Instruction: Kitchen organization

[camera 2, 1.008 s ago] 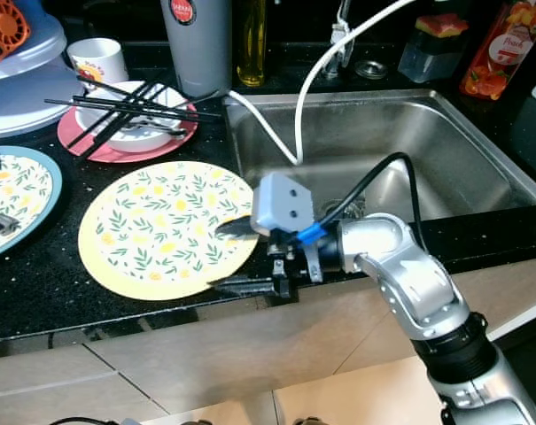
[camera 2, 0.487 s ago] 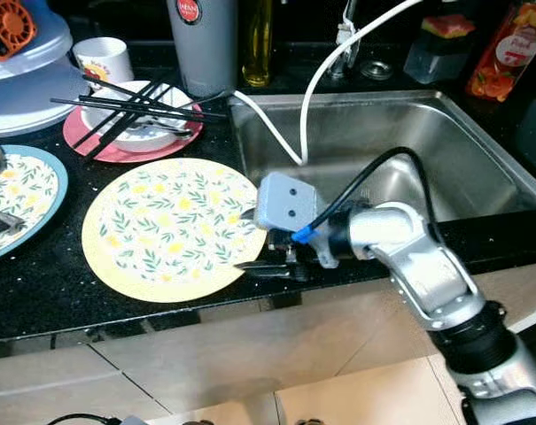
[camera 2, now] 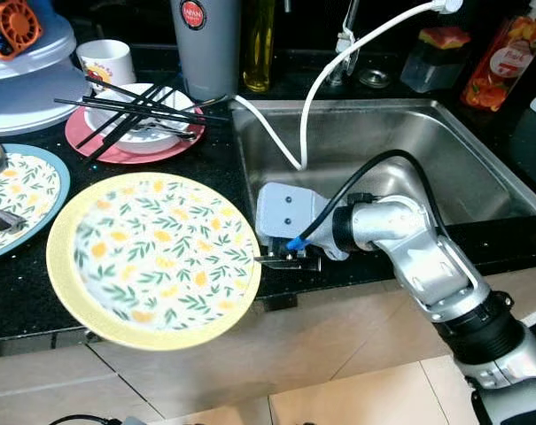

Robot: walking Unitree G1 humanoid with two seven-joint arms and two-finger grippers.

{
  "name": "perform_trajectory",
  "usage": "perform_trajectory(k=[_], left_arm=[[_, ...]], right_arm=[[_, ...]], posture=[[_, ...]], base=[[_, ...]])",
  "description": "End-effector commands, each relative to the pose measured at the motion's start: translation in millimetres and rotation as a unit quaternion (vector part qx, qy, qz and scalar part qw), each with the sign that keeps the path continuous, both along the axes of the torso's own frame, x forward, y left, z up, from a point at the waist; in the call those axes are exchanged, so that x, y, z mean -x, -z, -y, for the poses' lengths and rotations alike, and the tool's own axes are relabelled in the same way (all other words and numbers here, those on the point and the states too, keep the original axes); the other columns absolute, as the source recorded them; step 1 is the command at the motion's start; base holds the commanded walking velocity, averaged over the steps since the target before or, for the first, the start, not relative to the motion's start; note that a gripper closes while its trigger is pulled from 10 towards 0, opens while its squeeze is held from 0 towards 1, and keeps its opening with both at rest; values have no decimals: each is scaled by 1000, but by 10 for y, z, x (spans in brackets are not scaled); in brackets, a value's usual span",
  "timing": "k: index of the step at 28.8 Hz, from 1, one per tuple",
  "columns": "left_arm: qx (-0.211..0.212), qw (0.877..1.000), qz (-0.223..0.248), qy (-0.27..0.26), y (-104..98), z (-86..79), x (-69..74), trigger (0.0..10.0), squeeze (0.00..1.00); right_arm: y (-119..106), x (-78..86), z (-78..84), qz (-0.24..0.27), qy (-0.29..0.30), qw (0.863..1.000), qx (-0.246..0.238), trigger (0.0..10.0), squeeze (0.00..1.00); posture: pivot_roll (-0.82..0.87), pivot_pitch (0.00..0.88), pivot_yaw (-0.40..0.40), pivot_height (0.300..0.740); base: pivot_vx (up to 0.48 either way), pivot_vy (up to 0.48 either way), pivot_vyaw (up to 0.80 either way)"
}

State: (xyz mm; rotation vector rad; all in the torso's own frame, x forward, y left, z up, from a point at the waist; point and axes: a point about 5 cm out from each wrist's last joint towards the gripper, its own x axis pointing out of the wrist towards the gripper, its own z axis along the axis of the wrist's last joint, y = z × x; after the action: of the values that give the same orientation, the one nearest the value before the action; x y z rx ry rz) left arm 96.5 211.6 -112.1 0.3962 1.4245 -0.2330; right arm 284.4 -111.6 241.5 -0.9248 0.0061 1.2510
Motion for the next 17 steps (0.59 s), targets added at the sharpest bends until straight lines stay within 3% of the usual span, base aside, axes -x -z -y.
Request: perform_trajectory(k=[1,9,10,13,17], left_arm=[[7,1000,-7,-1,18,47,45,10000,0],[6,1000,-6,0,19,47,50,10000,0],[6,1000,-7,1,21,47,55,10000,0],[5,1000,-8,0,23,48,64,10000,0],[3,1000,-7,-4,24,42,71,10000,0]], right_arm=[[106,12,14,-13,-3,1000,29,10000,0],[144,-9,-23,-10,2,999,33,10000,0],[147,-15,-67,-14,6,1000,19,10000,0],[57,-2,-249,-56,7,995,-85,10000,0],[45,14,-283,-76,11,991,-108,10000,0]], posture=[[83,70,-92,740],[85,66,-96,740],[89,64,-96,740],[91,64,-95,740],[92,64,-97,740]], base=[[0,0,0],[0,0,0],[0,0,0],[0,0,0],[0,0,0]])
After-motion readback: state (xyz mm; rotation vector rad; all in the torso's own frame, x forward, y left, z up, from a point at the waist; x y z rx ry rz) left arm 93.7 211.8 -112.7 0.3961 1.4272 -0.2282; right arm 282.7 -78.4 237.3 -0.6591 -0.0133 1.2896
